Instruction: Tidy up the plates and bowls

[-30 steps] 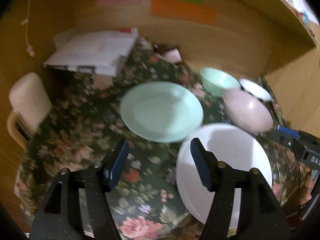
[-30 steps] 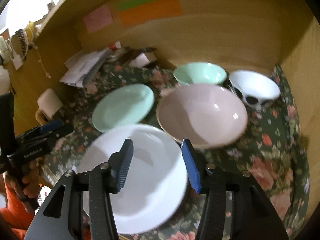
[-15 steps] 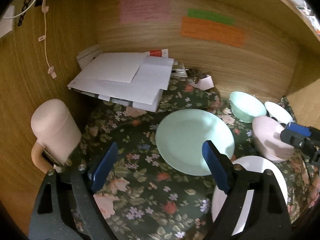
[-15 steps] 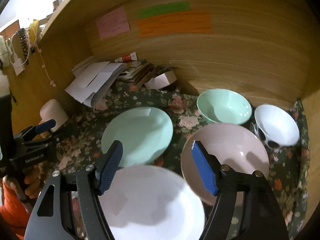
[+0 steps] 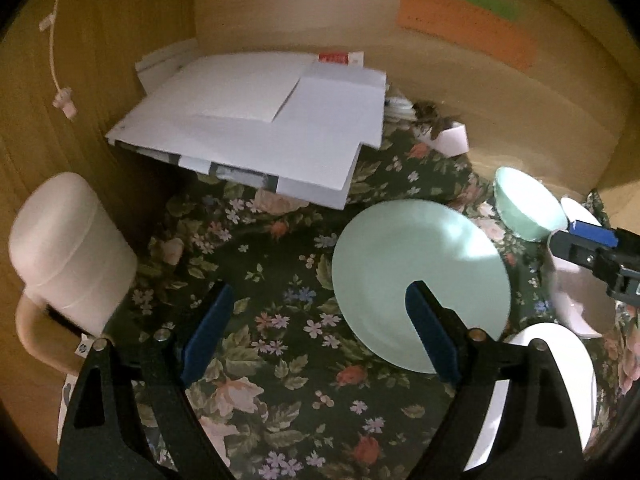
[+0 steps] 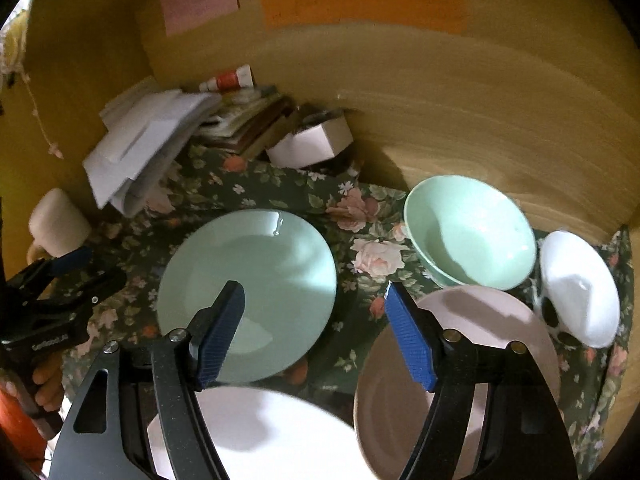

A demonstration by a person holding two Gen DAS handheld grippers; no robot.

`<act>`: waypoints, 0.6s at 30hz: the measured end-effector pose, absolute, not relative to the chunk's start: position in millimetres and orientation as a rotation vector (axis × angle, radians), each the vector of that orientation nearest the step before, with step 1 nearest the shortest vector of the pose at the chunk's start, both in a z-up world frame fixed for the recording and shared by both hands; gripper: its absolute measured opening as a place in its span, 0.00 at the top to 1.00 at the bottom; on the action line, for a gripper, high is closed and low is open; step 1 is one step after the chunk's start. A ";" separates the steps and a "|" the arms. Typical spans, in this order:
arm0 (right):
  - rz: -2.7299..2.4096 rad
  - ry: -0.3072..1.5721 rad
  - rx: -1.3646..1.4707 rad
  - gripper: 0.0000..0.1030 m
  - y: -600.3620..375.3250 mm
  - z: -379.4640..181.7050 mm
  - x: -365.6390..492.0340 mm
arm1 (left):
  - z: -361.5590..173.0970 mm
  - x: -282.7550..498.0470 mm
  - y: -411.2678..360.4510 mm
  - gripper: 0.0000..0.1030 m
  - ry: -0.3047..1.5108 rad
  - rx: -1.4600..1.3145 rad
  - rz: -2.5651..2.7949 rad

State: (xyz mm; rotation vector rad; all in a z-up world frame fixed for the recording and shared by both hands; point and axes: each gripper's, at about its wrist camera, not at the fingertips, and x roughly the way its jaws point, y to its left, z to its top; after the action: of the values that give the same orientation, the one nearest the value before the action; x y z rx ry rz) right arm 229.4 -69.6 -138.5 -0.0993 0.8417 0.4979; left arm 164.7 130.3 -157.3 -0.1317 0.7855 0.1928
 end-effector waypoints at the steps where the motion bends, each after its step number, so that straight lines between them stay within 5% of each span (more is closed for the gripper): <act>1: 0.499 0.856 -0.113 0.32 -65.1 -142.7 234.4 | -160.0 166.6 132.1 0.14 0.791 -0.134 0.193; 6: 0.509 0.915 -0.152 0.33 -49.8 -157.6 253.4 | -178.9 177.1 144.0 0.14 0.852 -0.196 0.177; 13: 0.526 1.028 -0.193 0.56 -33.6 -177.2 278.9 | -194.4 186.1 147.1 0.14 0.879 -0.197 0.162; 18: 0.520 1.095 -0.221 0.63 -25.9 -188.9 290.0 | -198.6 192.4 146.5 0.27 0.887 -0.191 0.148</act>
State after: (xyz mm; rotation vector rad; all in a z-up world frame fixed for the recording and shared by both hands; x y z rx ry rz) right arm 290.0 -25.9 -188.9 -0.2212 1.0950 0.5202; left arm 192.4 146.5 -198.6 -0.1912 0.8874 0.1480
